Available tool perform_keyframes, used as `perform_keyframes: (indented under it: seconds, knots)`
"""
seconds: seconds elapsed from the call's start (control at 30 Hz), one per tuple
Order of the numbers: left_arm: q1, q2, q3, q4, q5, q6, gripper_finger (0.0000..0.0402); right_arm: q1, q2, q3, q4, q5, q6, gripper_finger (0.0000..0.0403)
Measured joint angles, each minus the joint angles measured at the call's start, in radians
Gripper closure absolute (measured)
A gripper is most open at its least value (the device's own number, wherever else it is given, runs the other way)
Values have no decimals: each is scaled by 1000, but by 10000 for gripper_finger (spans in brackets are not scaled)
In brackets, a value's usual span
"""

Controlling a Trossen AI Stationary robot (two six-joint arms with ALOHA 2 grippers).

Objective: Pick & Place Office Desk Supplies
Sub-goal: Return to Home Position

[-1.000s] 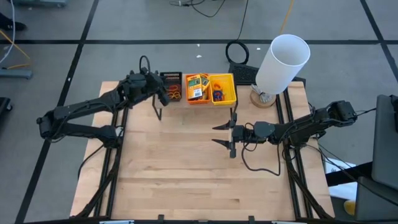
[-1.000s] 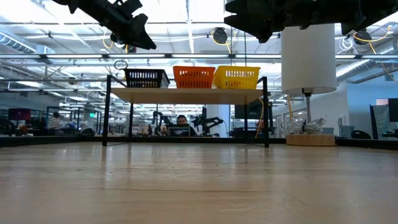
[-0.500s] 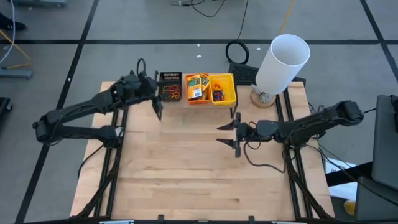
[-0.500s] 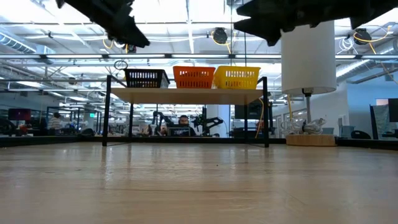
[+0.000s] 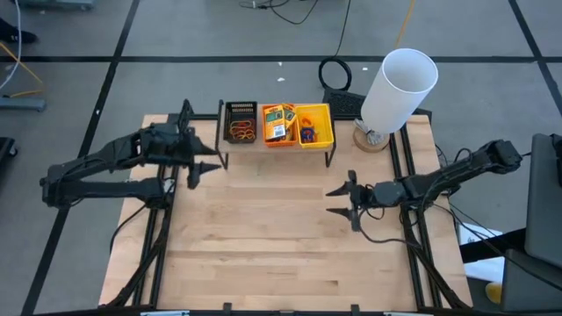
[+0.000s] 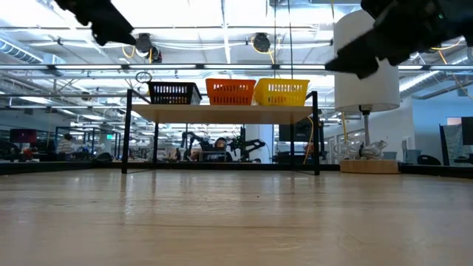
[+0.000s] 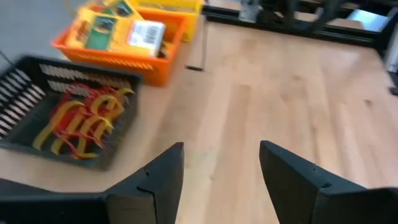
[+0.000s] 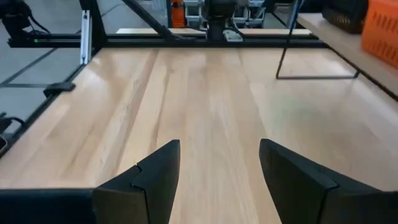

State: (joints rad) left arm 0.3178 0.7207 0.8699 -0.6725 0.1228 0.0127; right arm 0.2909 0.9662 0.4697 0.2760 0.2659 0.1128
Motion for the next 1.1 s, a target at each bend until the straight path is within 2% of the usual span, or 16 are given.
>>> perform_keyframes:
  seconds: [0.17, 0.3, 0.47, 0.63, 0.8, 0.97, 1.1]
  knots:
    - [-98, -79, -58, -10, -19, -65, 194, 5, -99, -95, 10, -4, 2, 193]
    - [-180, -161, -172, 61, -34, -133, 194, 6, -193, -172, 36, -6, 22, 193]
    - [-280, -246, -344, 227, -50, -209, 193, 6, -245, -321, 280, -87, 76, 193]
    - [-381, -272, -496, 362, -162, -260, 197, 5, -239, -441, 424, -109, 156, 193]
    - [-473, -271, -603, 492, -229, -276, 201, 5, -235, -450, 407, -109, 157, 193]
    - [-539, -270, -671, 613, -252, -234, 200, 5, -238, -451, 437, -110, 129, 193]
    - [-574, -270, -692, 622, -283, -221, 199, 5, -239, -452, 440, -110, 129, 193]
